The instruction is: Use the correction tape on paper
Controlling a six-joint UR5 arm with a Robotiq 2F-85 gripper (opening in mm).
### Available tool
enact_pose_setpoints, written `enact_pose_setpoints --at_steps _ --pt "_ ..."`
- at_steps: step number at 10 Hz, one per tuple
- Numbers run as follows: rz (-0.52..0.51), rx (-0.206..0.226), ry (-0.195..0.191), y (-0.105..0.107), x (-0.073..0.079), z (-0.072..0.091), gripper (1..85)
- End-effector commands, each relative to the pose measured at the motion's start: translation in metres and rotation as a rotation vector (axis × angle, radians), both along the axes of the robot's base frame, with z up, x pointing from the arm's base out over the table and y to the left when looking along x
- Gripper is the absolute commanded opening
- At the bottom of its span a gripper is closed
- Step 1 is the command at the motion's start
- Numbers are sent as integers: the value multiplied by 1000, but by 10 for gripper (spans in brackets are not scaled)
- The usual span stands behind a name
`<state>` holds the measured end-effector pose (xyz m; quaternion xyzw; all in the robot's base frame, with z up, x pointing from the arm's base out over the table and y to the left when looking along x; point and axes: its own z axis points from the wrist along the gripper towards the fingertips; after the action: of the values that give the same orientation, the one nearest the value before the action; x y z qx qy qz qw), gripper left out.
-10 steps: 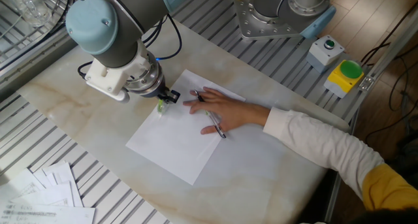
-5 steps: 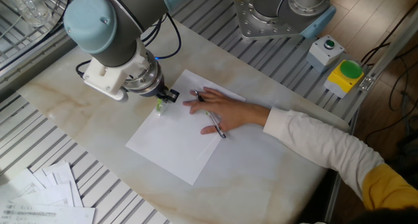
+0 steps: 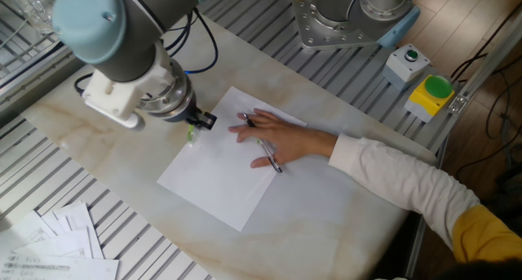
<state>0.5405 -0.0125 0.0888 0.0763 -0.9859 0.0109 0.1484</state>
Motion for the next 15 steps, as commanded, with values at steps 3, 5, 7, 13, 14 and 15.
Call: enact_pose_setpoints --at_steps 3,5,7,13,14,15 --pt "-1 30 -22 10 20 -6 10" --pt "-1 30 -24 8 7 -19 10" --pt "4 13 -31 2 -7 -30 10" --pt "10 11 -38 0 -15 -43 10" --pt "10 10 -38 0 -16 -43 10" --pt "12 9 -40 0 -16 -44 10"
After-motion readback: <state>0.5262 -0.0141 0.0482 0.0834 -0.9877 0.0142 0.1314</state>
